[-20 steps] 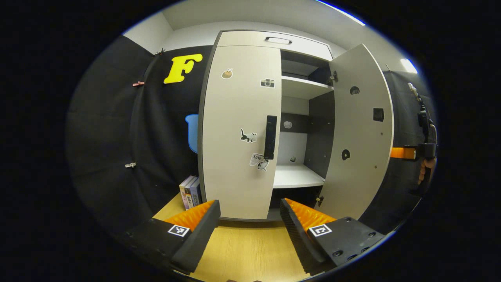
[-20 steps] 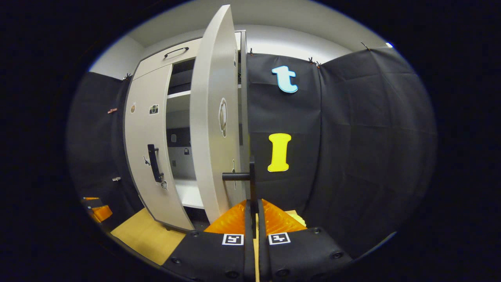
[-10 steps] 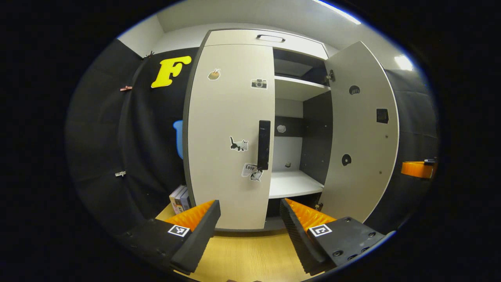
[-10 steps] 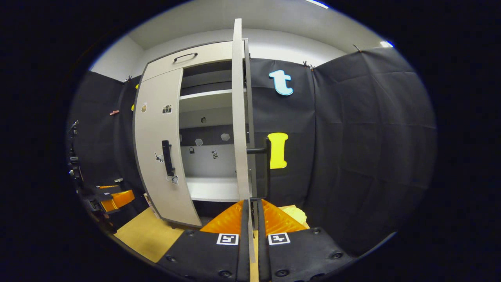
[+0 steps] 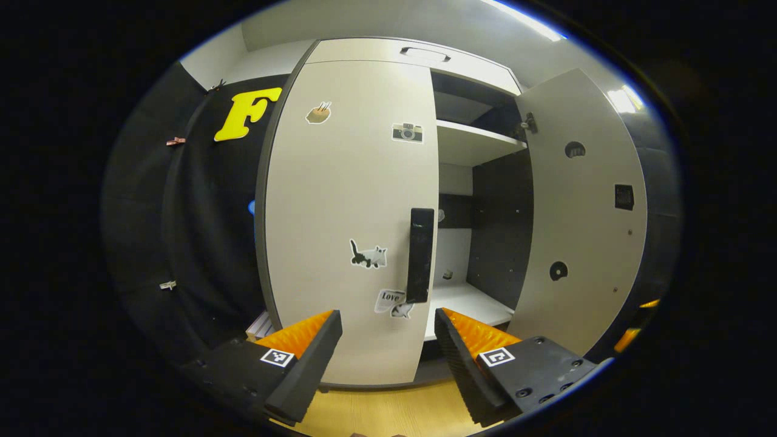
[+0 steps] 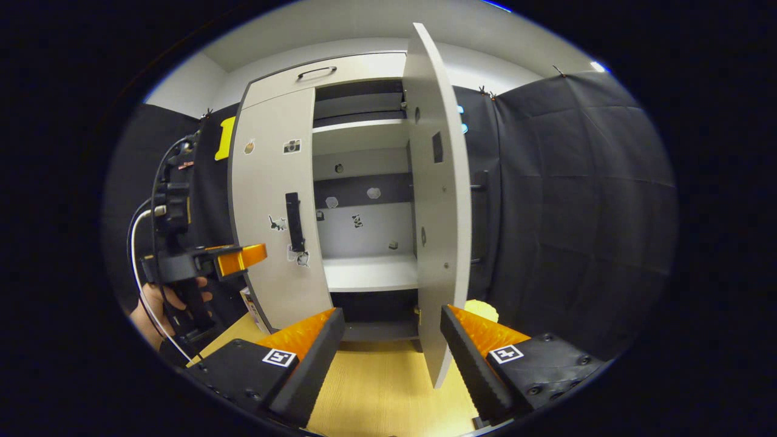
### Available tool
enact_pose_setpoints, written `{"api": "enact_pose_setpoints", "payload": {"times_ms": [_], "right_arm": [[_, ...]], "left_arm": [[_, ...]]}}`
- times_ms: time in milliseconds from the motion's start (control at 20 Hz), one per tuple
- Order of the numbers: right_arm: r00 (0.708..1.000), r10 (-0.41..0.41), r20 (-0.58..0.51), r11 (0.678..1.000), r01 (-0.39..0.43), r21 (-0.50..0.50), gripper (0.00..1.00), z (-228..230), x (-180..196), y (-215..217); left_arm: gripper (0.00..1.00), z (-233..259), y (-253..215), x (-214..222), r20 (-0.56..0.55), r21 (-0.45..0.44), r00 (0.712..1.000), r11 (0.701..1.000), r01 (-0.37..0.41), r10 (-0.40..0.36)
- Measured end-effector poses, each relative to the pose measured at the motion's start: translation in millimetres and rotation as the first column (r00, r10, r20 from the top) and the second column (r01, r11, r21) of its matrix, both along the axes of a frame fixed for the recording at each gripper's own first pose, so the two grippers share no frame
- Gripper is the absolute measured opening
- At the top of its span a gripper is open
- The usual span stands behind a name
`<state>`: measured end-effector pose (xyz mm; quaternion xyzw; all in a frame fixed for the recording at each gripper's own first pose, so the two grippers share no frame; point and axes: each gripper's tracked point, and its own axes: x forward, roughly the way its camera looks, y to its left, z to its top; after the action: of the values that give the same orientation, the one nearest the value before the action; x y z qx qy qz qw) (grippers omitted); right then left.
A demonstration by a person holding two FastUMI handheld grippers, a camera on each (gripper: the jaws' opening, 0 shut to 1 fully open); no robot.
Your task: Open the right door of the double-door shoe cabinet with the right hand, and open the left door with the left hand.
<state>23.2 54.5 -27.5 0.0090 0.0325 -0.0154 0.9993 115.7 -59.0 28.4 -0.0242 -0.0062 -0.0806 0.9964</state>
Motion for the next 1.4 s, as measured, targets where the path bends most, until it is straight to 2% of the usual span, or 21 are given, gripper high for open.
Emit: {"api": "enact_pose_setpoints", "payload": {"times_ms": [250,350,500,650,800,950,1000,1200,1300,1400], "right_arm": [[1.0,0.007,0.023,1.0,-0.008,0.008,0.99,-1,14,28],[0.999,0.023,0.039,1.0,-0.023,-0.005,1.0,3,18,36],[0.997,0.067,0.045,0.998,-0.067,-0.005,1.0,-4,29,49],[0.989,0.146,-0.003,0.988,-0.146,-0.049,0.99,-23,33,59],[0.978,0.21,-0.001,0.976,-0.21,-0.055,1.0,-24,44,61],[0.97,0.241,0.019,0.97,-0.24,-0.045,0.99,-20,54,57],[0.969,0.247,0.018,0.968,-0.246,-0.048,0.99,-21,57,54],[0.966,0.26,-0.006,0.965,-0.26,-0.024,0.99,-28,66,44],[0.966,0.26,-0.004,0.965,-0.26,-0.022,0.99,-28,70,39],[0.965,0.263,-0.004,0.965,-0.263,-0.02,0.99,-28,71,34]], "left_arm": [[0.92,23,-12,34,0.03,-0.006,0.999,0.999,0.044,-0.044],[0.94,30,-24,46,0.039,-0.011,0.997,0.998,0.063,-0.063],[0.95,32,-31,69,0.03,0.005,0.999,1.0,0.029,-0.029],[0.94,29,-36,87,0.007,0.009,1.0,1.0,-0.01,0.01],[0.86,25,-41,101,-0.015,0.011,0.999,0.999,-0.039,0.039],[0.8,21,-45,111,-0.029,0.038,0.997,0.997,-0.066,0.067],[0.73,21,-47,112,-0.033,0.036,0.997,0.997,-0.072,0.073],[0.58,24,-49,116,-0.032,0.003,0.994,0.994,-0.106,0.106],[0.42,22,-52,115,-0.037,-0.005,0.994,0.994,-0.108,0.107],[0.36,20,-52,116,-0.042,0.016,0.992,0.993,-0.121,0.121]]}}
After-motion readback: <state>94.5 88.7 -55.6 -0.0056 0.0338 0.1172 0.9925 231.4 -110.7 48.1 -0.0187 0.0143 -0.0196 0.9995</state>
